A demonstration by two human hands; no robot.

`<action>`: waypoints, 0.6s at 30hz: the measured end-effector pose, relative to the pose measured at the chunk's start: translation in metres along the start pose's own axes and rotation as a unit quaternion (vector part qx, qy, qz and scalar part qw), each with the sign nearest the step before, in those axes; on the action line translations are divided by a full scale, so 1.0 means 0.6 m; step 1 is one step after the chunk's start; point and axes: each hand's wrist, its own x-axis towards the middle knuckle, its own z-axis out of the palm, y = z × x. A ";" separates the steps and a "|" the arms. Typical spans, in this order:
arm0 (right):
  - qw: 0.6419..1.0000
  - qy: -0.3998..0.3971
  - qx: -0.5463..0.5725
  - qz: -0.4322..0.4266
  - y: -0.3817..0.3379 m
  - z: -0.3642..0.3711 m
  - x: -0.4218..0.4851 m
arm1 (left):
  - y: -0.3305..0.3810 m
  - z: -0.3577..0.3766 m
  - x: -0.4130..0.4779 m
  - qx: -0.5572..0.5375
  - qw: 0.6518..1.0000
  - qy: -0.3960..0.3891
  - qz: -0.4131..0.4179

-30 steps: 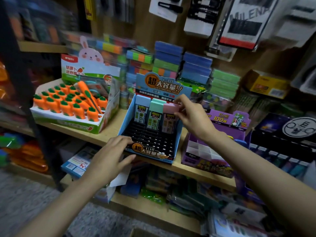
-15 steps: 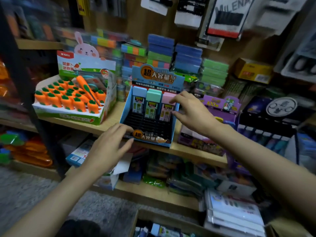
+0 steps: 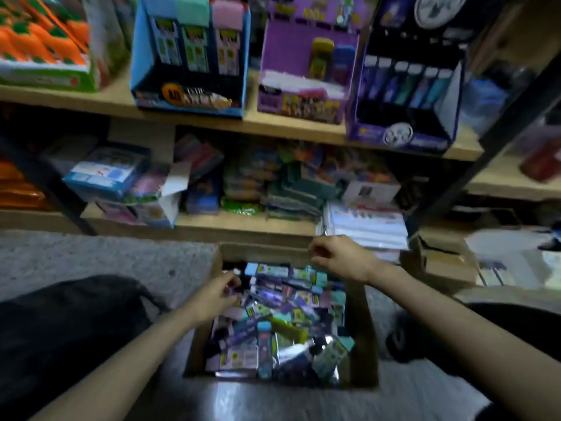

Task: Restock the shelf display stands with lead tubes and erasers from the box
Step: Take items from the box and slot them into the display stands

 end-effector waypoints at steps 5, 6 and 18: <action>0.985 -0.062 0.071 0.142 0.099 0.148 -0.040 | -0.075 0.132 -0.014 -0.047 0.992 0.012 -0.116; 0.980 -0.079 0.077 0.166 0.113 0.175 -0.049 | -0.086 0.148 -0.019 -0.050 0.990 0.002 -0.135; 0.952 -0.185 -0.209 0.129 0.180 0.327 -0.087 | -0.134 0.183 -0.009 0.204 0.971 -0.101 -0.077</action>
